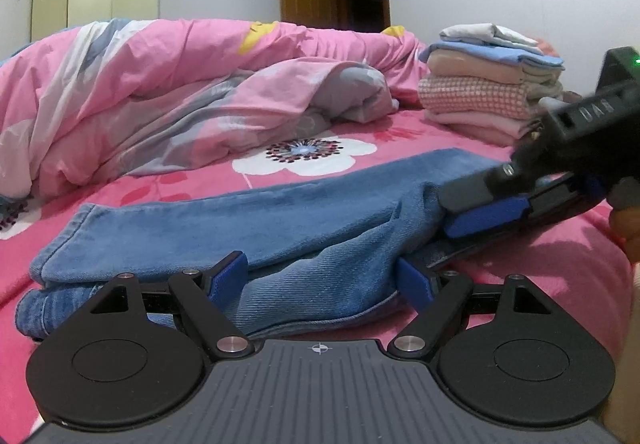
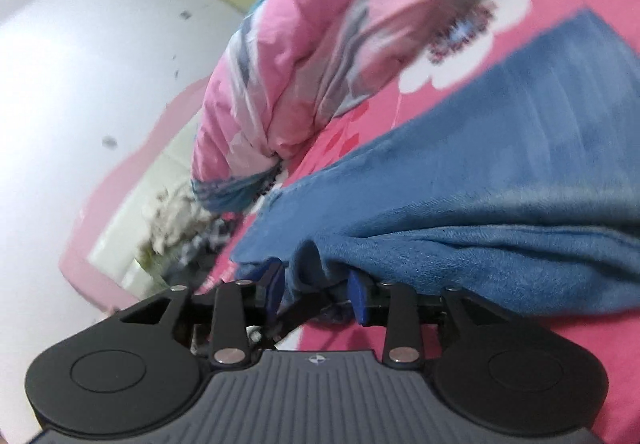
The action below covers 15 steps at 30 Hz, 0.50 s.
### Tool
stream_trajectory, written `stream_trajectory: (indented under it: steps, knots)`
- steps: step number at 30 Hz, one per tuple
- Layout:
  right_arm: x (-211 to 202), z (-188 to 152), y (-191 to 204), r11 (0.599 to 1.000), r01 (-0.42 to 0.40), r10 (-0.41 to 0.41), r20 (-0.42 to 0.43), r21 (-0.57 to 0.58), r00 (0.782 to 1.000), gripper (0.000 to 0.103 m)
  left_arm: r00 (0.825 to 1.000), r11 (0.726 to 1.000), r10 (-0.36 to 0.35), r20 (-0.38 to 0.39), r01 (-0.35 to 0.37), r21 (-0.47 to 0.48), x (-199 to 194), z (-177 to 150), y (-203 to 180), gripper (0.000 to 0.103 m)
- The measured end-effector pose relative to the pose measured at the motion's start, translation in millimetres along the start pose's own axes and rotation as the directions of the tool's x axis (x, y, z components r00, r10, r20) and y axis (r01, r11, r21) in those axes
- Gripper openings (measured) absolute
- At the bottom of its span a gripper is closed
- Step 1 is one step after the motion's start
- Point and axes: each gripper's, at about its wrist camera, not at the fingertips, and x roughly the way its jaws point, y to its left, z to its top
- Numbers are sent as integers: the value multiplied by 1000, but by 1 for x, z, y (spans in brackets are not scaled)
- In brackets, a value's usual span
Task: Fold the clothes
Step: 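Close the right gripper on the jeans beside the left gripper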
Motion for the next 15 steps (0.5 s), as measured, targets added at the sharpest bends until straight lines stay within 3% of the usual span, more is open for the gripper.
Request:
stream_trajectory:
  steps: [4,8,15]
  knots:
    - [9,0,-7,993,-33,37,-34,111,999,52,1000,1000,0,8,0,1,-1,1,-1,81]
    - [15,5,-2,992,-35,33,15,119,999,59,1000,1000,-8,14,8,4,-2,1,-2,81]
    - [31,8,-3,985,-8,6,11,172,1000,60,1000,1000,-9,27,9,-1,-5,2,-2,81]
